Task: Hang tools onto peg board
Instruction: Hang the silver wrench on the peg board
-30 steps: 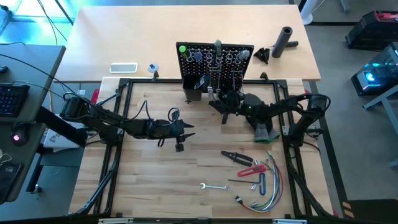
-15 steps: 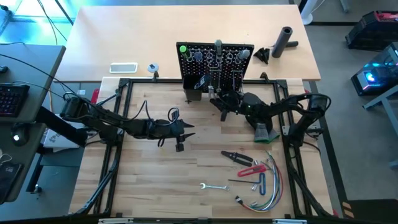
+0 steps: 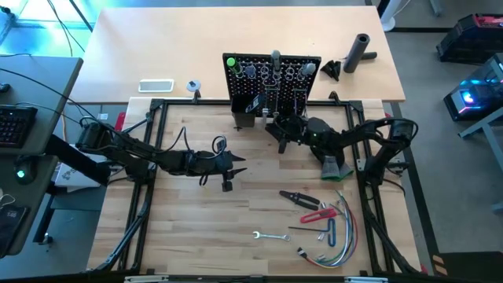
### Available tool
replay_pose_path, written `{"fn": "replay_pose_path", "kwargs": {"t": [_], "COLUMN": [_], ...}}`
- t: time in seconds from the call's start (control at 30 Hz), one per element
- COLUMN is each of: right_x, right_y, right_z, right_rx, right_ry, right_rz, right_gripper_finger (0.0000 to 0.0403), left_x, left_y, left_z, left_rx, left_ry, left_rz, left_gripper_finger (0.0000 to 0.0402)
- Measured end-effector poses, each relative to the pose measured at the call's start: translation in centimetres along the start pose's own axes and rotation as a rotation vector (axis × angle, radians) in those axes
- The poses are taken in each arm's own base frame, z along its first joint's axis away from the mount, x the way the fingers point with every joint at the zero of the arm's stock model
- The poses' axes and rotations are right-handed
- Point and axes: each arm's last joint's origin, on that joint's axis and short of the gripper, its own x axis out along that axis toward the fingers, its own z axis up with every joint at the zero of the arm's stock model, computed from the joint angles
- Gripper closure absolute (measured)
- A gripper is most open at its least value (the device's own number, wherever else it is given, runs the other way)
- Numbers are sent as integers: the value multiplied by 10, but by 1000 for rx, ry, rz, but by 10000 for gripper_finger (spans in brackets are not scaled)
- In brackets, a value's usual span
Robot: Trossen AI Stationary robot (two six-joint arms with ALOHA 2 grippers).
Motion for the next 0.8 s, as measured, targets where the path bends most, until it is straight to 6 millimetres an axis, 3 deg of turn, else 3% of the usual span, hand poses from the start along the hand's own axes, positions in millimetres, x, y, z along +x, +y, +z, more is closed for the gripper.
{"fn": "replay_pose_path", "kwargs": {"t": [0.27, 0.8], "right_x": [0, -13], "right_y": [9, 57], "right_z": [1, 22], "right_rx": [-9, -44], "right_ry": [-19, -41], "right_rz": [30, 186], "right_gripper_finger": [281, 279], "left_x": [0, 0], "left_y": [0, -1], "left_z": [0, -4], "left_rx": [1, -23], "left_ry": [4, 36], "left_rz": [0, -19], "left_gripper_finger": [257, 257]}}
